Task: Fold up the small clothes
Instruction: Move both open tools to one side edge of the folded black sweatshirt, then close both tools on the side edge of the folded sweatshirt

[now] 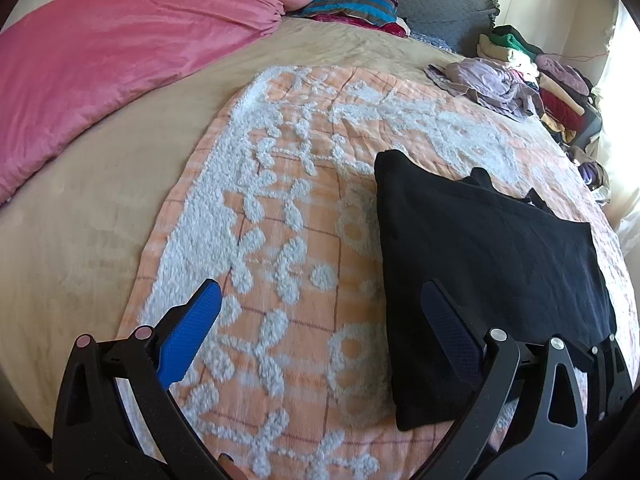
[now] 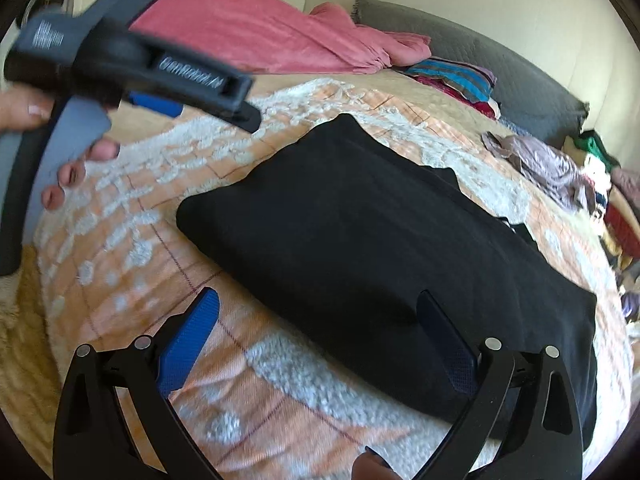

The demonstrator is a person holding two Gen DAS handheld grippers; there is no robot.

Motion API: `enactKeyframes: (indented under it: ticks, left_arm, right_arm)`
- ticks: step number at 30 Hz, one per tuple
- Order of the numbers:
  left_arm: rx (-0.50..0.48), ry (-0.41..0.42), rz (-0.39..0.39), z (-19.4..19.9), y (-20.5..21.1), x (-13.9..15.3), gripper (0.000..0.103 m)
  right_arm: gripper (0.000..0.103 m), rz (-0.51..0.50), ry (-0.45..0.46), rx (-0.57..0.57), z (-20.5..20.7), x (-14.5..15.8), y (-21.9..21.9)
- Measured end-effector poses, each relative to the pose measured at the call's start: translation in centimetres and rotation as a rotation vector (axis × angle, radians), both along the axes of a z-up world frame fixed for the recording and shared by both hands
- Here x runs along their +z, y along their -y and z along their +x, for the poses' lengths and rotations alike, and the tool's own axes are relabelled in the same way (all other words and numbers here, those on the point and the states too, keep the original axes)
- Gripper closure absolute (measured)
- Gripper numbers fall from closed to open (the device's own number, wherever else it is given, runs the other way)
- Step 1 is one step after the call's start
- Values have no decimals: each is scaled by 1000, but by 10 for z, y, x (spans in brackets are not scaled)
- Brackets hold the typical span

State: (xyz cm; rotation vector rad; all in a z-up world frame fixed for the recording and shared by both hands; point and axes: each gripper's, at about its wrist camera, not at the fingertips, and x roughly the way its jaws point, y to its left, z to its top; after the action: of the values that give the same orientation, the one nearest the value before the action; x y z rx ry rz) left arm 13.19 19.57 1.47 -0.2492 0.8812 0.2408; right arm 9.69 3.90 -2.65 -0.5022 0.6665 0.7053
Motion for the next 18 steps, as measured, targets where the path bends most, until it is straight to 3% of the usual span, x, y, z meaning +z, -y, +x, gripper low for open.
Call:
enactKeyframes:
  ticks: [10, 18]
  left_arm:
    - [13, -43, 23, 25, -6, -9, 9]
    - [20, -81, -18, 47, -8, -24, 9]
  right_arm:
    - [5, -83, 61, -2, 17, -16, -27]
    - [6, -120, 128, -6, 27, -17, -45]
